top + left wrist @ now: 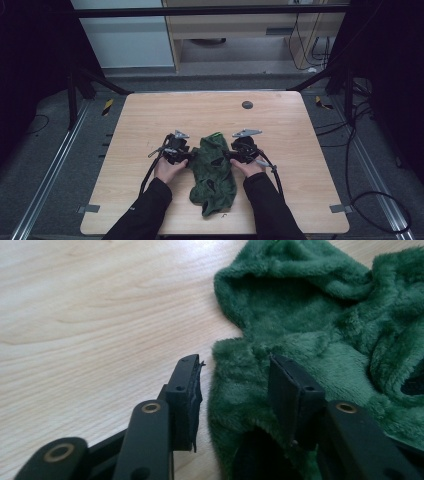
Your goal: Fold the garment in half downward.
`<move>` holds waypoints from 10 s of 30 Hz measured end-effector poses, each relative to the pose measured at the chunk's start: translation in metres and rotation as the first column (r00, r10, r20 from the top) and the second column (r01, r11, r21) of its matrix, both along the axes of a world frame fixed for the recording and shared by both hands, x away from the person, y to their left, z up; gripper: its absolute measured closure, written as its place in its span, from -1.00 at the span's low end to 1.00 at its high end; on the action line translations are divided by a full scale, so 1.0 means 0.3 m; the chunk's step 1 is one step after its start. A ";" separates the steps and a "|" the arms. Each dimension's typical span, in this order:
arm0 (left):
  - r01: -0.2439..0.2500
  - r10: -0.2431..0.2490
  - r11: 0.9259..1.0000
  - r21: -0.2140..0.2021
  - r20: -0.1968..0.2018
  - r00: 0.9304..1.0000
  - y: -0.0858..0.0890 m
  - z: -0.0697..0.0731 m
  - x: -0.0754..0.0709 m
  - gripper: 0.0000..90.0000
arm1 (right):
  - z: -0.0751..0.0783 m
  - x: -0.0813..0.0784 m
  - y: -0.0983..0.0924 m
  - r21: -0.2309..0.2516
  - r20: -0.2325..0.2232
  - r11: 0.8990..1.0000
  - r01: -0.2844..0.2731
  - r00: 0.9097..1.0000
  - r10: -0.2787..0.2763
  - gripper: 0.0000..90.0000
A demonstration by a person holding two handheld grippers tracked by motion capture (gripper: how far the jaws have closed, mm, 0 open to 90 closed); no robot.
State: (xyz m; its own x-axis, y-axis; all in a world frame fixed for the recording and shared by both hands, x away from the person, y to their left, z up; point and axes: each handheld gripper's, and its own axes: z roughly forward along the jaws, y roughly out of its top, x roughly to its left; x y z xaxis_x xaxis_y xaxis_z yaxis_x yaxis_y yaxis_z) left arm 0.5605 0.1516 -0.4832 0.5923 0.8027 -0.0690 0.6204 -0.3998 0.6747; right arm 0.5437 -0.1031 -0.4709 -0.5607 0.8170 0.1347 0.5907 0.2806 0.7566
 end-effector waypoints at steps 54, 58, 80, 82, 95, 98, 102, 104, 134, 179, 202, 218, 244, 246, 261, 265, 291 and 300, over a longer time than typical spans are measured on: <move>0.020 -0.014 0.998 -0.061 0.097 0.995 -0.025 0.142 -0.054 0.99 | 0.064 -0.002 0.013 0.006 0.024 0.998 -0.062 0.998 0.062 0.84; 0.035 -0.025 0.997 -0.074 0.127 0.992 -0.029 0.180 -0.069 0.99 | 0.091 -0.011 0.006 0.014 0.051 0.997 -0.071 0.996 0.070 0.84; 0.108 -0.087 0.990 -0.087 0.216 0.972 -0.008 0.304 -0.196 1.00 | 0.184 -0.100 -0.022 0.028 0.169 0.989 -0.148 0.975 0.141 0.84; 0.113 -0.091 0.990 -0.086 0.218 0.972 -0.005 0.305 -0.208 1.00 | 0.187 -0.109 -0.024 0.034 0.176 0.987 -0.156 0.973 0.148 0.84; 0.156 -0.135 0.985 -0.080 0.223 0.966 -0.011 0.314 -0.277 1.00 | 0.188 -0.171 -0.033 0.029 0.190 0.982 -0.187 0.965 0.178 0.84; 0.166 -0.147 0.983 -0.072 0.217 0.965 -0.009 0.305 -0.297 1.00 | 0.180 -0.187 -0.033 0.032 0.191 0.980 -0.195 0.964 0.186 0.84; 0.176 -0.158 0.982 -0.071 0.207 0.966 -0.003 0.294 -0.317 1.00 | 0.173 -0.209 -0.038 0.035 0.192 0.978 -0.207 0.961 0.197 0.83; 0.181 -0.163 0.981 -0.070 0.203 0.965 0.002 0.289 -0.327 1.00 | 0.171 -0.221 -0.041 0.040 0.191 0.976 -0.213 0.961 0.202 0.83; 0.239 -0.234 0.970 -0.037 0.089 0.968 0.013 0.153 -0.440 1.00 | 0.059 -0.349 -0.072 0.019 0.112 0.967 -0.252 0.962 0.249 0.77; 0.146 -0.136 0.986 -0.080 0.120 0.983 0.085 0.199 -0.424 0.53 | 0.082 -0.382 -0.116 0.100 0.102 0.968 -0.228 0.971 0.218 0.34; 0.230 -0.228 0.972 -0.053 0.044 0.973 -0.028 0.109 -0.286 0.46 | 0.045 -0.236 -0.034 0.097 0.042 0.974 -0.206 0.978 0.203 0.61; 0.261 -0.259 0.963 -0.064 0.040 0.965 -0.033 0.134 -0.327 1.00 | 0.062 -0.261 -0.043 0.107 0.042 0.965 -0.241 0.971 0.237 0.96; 0.387 -0.386 0.922 -0.032 0.037 0.922 -0.052 0.126 -0.551 0.99 | 0.040 -0.420 -0.078 0.099 0.008 0.936 -0.339 0.940 0.340 0.79; 0.388 -0.386 0.921 -0.035 0.037 0.922 -0.047 0.127 -0.555 0.98 | 0.043 -0.423 -0.082 0.102 0.009 0.935 -0.339 0.941 0.340 0.77; 0.321 -0.316 0.944 -0.082 0.062 0.947 0.043 0.194 -0.542 0.97 | 0.106 -0.404 -0.135 0.176 0.073 0.952 -0.251 0.968 0.241 1.00; 0.321 -0.317 0.943 -0.088 0.058 0.947 0.051 0.206 -0.535 0.94 | 0.090 -0.382 -0.105 0.178 0.060 0.951 -0.251 0.968 0.244 1.00; 0.311 -0.311 0.950 0.001 -0.020 0.950 -0.014 0.071 -0.504 1.00 | -0.010 -0.418 -0.050 0.064 -0.018 0.950 -0.306 0.951 0.308 0.99; 0.240 -0.238 0.970 -0.035 0.059 0.970 0.053 0.133 -0.488 0.99 | 0.027 -0.416 -0.076 0.092 0.030 0.956 -0.280 0.960 0.278 0.93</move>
